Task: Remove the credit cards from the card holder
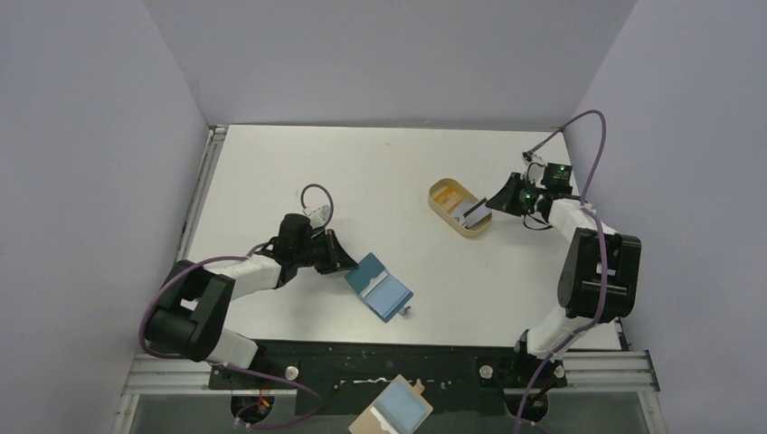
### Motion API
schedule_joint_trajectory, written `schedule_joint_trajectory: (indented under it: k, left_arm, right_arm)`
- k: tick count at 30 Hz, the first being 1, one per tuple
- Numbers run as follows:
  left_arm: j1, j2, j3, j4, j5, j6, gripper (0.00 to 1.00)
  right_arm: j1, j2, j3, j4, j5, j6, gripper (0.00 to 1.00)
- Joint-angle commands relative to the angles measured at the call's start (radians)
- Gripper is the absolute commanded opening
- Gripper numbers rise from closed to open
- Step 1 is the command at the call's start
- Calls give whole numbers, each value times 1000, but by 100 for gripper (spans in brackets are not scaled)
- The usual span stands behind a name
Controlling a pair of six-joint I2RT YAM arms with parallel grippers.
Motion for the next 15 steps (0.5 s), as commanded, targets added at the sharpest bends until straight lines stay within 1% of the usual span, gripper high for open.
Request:
schedule_joint_trajectory:
  k: [1, 5, 11, 15]
  left_arm:
    - [5, -44, 28, -15, -4, 34, 0]
    - [5, -51, 30, -31, -11, 42, 0]
    - [5, -51, 30, -35, -15, 45, 0]
    - [5, -54, 33, -42, -22, 48, 0]
  right_arm:
    - [45, 9, 86, -26, 69, -60, 6]
    - [65, 24, 105, -62, 110, -81, 15]
    - [69, 12, 115, -83, 132, -85, 35]
    - [69, -5, 117, -93, 154, -86, 44]
